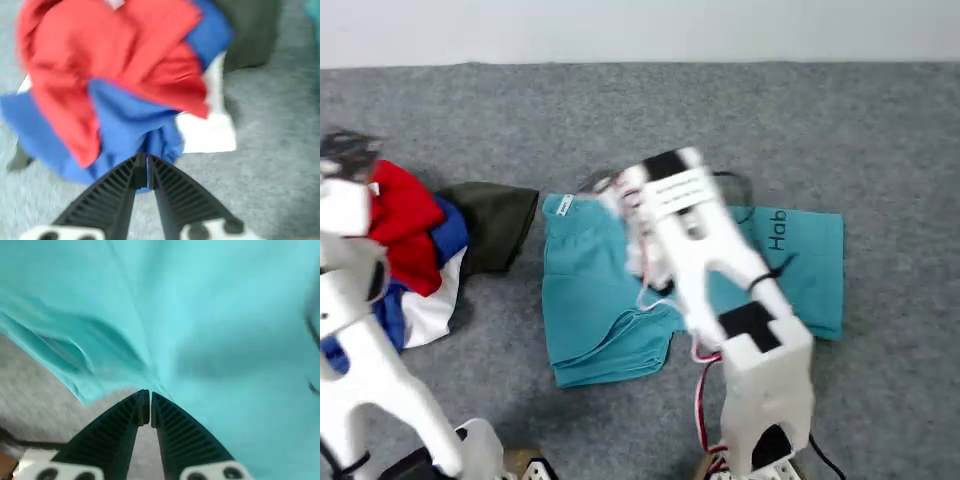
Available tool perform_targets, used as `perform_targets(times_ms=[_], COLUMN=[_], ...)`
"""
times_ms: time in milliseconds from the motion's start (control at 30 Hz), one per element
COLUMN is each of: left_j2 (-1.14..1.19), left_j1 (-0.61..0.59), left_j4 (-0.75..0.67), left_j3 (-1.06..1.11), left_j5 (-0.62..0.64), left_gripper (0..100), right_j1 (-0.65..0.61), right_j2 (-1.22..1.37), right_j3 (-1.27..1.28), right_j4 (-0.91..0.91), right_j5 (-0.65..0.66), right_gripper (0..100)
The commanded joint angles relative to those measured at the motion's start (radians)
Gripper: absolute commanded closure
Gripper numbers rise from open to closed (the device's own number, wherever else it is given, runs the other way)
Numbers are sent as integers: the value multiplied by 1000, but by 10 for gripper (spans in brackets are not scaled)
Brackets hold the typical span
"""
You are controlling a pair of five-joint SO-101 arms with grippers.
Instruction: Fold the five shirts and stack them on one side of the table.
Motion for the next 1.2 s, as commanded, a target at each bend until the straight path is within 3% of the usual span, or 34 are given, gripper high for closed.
perform_targets(times_ms=[0,233,533,833,933,1167], left_j2=[-38,-38,-32,-38,-38,-38], left_j1=[-97,-175,-173,-189,-209,-213], left_j4=[-20,-25,-25,-81,-83,-81], left_j3=[-41,-41,-39,30,33,36], left_j5=[15,75,77,77,77,77], left_gripper=[987,987,987,987,987,987], right_j1=[-76,-102,-209,-237,-239,-349], right_j2=[4,56,159,27,-50,-194], right_j3=[-14,-11,-12,18,78,245], right_j4=[-67,-179,101,108,107,36], right_j5=[-49,-86,-84,-80,-21,-14], right_gripper=[990,990,990,990,983,748])
